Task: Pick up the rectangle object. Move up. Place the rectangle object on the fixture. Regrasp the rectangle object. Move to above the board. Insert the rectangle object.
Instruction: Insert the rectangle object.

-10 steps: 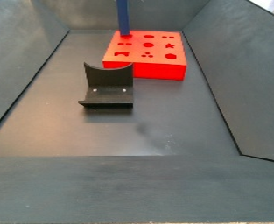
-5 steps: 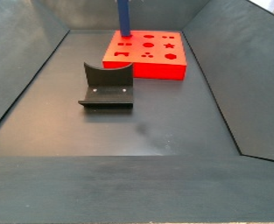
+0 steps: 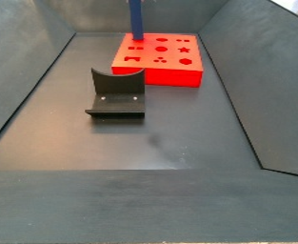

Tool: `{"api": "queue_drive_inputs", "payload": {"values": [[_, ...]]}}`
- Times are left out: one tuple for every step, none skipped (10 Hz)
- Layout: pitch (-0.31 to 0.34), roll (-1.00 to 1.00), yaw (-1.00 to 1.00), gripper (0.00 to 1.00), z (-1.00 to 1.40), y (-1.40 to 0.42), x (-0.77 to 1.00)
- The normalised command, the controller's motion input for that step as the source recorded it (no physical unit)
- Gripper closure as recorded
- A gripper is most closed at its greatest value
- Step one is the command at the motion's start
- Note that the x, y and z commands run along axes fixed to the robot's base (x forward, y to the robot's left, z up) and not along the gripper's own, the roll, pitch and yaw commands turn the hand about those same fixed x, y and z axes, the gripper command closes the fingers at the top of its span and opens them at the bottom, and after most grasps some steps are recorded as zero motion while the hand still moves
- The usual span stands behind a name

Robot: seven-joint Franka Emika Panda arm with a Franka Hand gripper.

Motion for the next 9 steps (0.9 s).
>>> {"api": "queue_drive_inputs", "payload": {"values": [[0.000,0.00,-0.12,1.00,-0.01,0.00,0.00],[-0.019,-0.02,-0.09,1.00,-0.04,0.00,0.00],[-0.087,-0.06,-0.06,1.00,-0.10,0.00,0.00],[-0.127,-0.09,-0.07,1.00,-0.17,0.00,0.00],[-0.107,-0.07,-0.06,1.00,-0.13,0.00,0.00],[-0.109,-0.07,-0.04,1.00,-0.11,0.00,0.00],[-0.131,-0.09,-0.05,1.00,-0.11,0.00,0.00],[-0.151,-0.11,-0.07,1.00,-0.10,0.00,0.00],[-0.184,-0.11,-0.08,1.00,-0.13,0.00,-0.01]]}}
